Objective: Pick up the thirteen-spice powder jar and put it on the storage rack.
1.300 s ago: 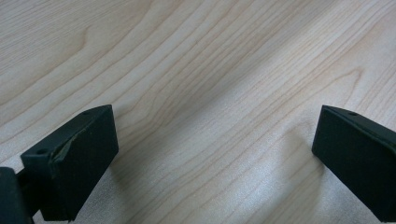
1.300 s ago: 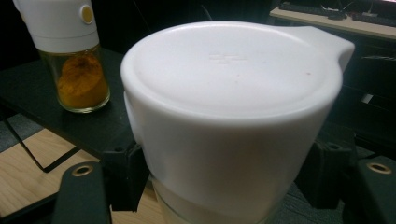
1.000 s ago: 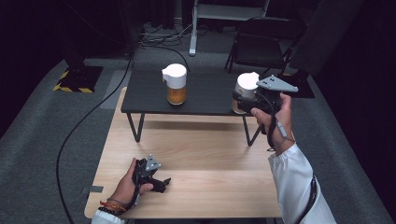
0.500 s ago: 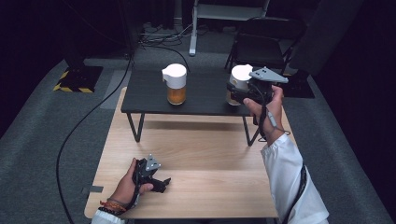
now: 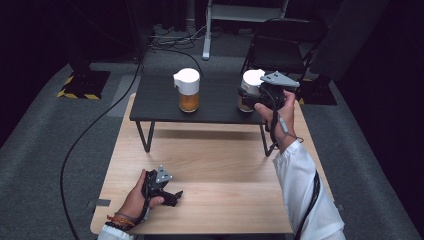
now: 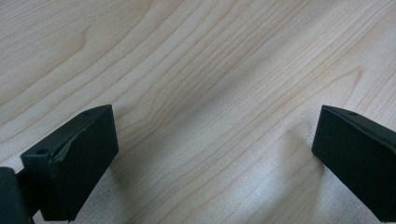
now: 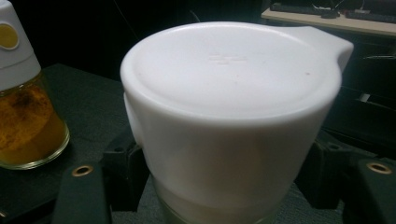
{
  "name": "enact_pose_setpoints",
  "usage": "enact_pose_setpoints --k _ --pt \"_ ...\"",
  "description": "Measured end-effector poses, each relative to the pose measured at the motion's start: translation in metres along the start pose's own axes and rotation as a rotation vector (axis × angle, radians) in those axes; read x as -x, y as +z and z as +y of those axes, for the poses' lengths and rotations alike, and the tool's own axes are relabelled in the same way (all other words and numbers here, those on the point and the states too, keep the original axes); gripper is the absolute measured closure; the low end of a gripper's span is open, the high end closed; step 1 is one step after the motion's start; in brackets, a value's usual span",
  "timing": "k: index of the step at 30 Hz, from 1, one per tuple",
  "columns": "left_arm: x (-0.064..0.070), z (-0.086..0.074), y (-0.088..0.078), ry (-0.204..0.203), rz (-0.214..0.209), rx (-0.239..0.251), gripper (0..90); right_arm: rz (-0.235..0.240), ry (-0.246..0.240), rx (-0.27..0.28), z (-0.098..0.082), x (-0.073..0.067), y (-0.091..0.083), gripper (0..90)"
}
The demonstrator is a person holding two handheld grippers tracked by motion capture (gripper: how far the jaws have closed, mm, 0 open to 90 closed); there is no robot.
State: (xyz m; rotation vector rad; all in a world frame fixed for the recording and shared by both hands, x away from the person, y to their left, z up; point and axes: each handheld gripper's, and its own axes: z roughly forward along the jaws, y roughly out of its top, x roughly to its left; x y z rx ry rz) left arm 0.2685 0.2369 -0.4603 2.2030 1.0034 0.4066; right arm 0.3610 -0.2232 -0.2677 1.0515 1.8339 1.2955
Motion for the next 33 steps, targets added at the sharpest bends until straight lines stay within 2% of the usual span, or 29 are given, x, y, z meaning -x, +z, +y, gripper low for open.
enact_pose_setpoints --k 8,13,21,30,31,33 --pt "0.000 0.000 0.000 0.000 0.000 0.000 0.0 0.012 0.012 0.004 -0.004 0.004 0.002 29.3" --pt "0.000 0.000 0.000 0.000 0.000 0.000 0.0 0.020 0.043 0.002 -0.007 0.010 0.003 28.9" --pt "0.000 0.000 0.000 0.000 0.000 0.000 0.0 0.023 0.032 -0.005 -0.007 0.009 0.006 27.6" --pt "0.000 0.000 0.000 0.000 0.000 0.000 0.0 0.026 0.050 -0.004 -0.011 0.012 0.008 22.5" --pt "0.000 0.000 0.000 0.000 0.000 0.000 0.0 0.013 0.050 -0.007 -0.011 0.010 0.009 16.5" --pt "0.000 0.000 0.000 0.000 0.000 0.000 0.0 -0.006 0.050 -0.010 -0.012 0.007 0.010 13.2"
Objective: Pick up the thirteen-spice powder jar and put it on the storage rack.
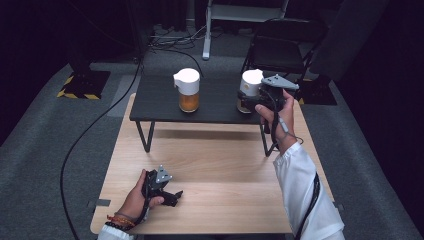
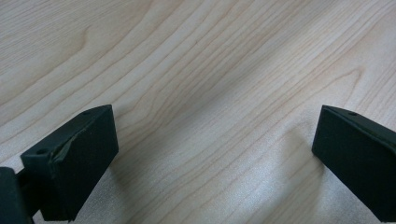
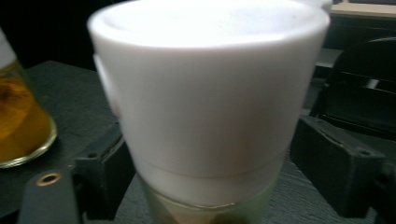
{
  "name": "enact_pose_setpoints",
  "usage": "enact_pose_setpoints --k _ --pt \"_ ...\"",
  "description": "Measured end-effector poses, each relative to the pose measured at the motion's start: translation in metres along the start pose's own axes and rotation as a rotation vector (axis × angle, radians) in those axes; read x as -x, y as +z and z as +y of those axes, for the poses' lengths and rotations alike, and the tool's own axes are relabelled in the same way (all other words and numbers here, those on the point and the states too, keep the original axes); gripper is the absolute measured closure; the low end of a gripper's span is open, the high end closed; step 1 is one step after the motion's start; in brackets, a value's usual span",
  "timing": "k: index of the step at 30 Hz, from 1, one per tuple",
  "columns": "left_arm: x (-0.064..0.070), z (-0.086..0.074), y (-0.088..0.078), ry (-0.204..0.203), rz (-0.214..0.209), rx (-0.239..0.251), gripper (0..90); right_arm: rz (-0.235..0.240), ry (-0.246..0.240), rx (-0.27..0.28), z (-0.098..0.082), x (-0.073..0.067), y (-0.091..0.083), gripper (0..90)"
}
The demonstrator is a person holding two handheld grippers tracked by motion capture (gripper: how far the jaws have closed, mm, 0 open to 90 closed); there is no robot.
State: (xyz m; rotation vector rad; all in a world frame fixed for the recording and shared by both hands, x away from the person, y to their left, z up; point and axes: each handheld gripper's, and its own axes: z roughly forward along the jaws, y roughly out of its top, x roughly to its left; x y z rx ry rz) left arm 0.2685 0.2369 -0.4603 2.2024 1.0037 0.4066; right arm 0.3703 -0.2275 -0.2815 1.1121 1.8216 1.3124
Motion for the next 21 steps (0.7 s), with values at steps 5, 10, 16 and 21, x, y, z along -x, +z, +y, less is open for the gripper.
enact_pose_setpoints --k 5,10,16,21 --pt "0.000 0.000 0.000 0.000 0.000 0.000 0.0 -0.032 0.006 -0.001 -0.002 -0.004 0.002 5.2" --pt "0.000 0.000 0.000 0.000 0.000 0.000 0.0 -0.033 0.014 -0.003 -0.003 -0.003 0.003 3.7" --pt "0.000 0.000 0.000 0.001 -0.001 0.000 0.0 -0.023 0.005 0.013 -0.007 -0.002 -0.003 3.2" --pt "0.000 0.000 0.000 0.001 -0.001 0.000 0.0 -0.017 -0.025 0.033 -0.012 -0.003 -0.012 2.4"
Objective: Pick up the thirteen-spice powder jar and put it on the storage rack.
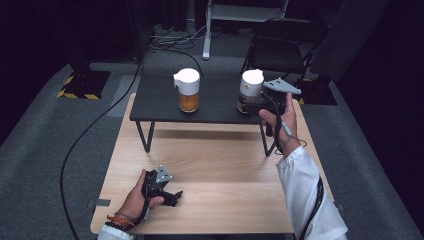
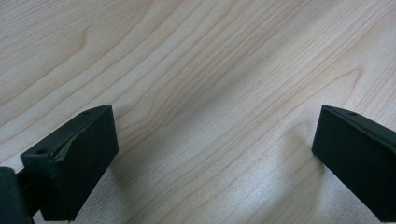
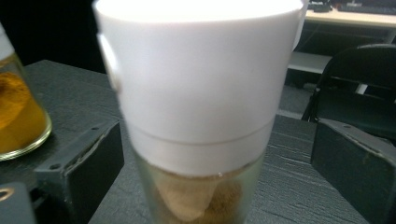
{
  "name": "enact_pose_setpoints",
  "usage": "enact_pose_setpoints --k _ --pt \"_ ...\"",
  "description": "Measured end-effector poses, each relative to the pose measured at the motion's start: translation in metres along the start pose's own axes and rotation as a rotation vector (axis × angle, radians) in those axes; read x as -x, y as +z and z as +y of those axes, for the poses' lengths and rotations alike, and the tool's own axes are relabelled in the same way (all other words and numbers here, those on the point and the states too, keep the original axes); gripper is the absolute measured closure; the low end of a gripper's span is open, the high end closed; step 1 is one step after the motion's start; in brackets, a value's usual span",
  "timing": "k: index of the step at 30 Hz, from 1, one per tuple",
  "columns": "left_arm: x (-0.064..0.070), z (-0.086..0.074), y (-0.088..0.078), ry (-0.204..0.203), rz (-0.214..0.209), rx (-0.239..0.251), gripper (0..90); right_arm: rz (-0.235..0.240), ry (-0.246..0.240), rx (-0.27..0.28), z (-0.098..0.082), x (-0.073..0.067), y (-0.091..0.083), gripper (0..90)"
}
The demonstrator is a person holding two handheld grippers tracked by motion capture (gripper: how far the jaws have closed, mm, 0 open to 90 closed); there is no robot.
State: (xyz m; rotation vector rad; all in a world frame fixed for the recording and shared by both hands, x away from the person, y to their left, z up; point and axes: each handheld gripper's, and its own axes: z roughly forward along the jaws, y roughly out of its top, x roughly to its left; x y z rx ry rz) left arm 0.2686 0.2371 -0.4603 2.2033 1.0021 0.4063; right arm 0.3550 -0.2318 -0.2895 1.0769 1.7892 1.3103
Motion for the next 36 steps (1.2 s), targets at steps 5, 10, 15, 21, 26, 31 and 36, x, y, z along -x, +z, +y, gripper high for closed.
enact_pose_setpoints --k 5,10,15,21,26,31,36 --pt "0.000 0.000 0.000 0.000 0.000 0.000 0.0 0.002 -0.024 0.019 -0.005 -0.001 -0.009 2.3" --pt "0.000 0.000 0.000 0.000 0.000 0.000 0.0 -0.006 -0.080 0.053 -0.015 -0.006 -0.019 2.2" --pt "0.000 0.000 0.000 0.001 -0.001 0.000 0.0 0.021 -0.100 0.081 -0.029 -0.006 -0.031 2.2" --pt "0.000 0.000 0.000 0.000 0.001 0.000 0.0 0.034 -0.146 0.094 -0.046 -0.011 -0.043 2.2" --pt "0.000 0.000 0.000 0.000 0.001 -0.001 0.0 0.034 -0.201 0.090 -0.062 -0.017 -0.050 1.8" --pt "0.000 0.000 0.000 0.000 0.000 0.000 0.0 0.052 -0.219 0.100 -0.079 -0.015 -0.057 1.8" --pt "0.000 0.000 0.000 -0.001 0.000 0.001 0.0 0.070 -0.271 0.074 -0.101 -0.015 -0.062 1.9"
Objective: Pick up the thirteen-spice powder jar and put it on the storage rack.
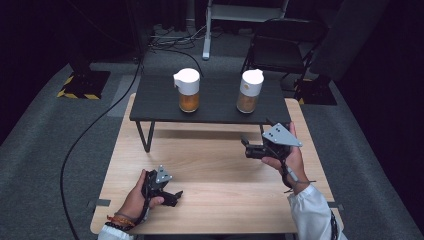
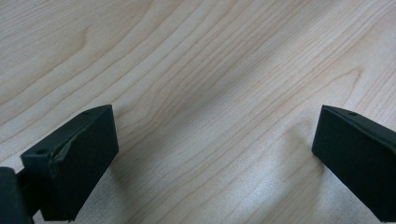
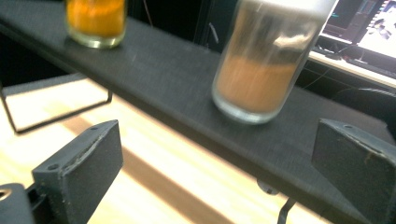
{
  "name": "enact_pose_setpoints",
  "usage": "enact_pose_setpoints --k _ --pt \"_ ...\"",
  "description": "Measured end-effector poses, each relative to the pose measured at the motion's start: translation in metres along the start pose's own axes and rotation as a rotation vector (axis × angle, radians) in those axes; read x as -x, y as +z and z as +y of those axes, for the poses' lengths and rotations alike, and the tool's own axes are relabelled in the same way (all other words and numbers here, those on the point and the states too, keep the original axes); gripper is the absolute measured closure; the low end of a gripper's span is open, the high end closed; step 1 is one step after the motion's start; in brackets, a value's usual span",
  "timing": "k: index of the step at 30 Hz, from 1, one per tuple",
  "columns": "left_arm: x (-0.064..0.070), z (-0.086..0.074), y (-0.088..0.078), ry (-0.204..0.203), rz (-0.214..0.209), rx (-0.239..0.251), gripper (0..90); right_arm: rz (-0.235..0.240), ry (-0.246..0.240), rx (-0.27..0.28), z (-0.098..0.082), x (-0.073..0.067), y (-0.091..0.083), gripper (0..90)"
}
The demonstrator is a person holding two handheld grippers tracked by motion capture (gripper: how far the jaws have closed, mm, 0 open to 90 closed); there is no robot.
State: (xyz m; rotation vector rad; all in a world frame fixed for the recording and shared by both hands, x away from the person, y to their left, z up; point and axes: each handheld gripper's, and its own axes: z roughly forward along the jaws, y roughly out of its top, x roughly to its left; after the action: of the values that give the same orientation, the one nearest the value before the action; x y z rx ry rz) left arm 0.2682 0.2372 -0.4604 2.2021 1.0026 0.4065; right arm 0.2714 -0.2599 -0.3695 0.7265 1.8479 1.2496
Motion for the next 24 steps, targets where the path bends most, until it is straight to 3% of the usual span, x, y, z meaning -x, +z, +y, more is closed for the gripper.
enact_pose_setpoints --k 6,13,18,24 --pt "0.000 0.000 0.000 -0.001 0.000 0.000 0.0 0.044 0.005 -0.021 -0.013 0.001 -0.004 1.8" --pt "0.000 0.000 0.000 -0.001 0.000 0.001 0.0 0.065 -0.033 -0.054 -0.031 -0.006 -0.005 1.8" --pt "0.000 0.000 0.000 0.000 0.001 0.000 0.0 0.070 -0.093 -0.109 -0.044 -0.018 -0.002 1.8" --pt "0.000 0.000 0.000 -0.001 0.000 0.001 0.0 0.110 -0.119 -0.177 -0.058 -0.023 0.001 1.9"
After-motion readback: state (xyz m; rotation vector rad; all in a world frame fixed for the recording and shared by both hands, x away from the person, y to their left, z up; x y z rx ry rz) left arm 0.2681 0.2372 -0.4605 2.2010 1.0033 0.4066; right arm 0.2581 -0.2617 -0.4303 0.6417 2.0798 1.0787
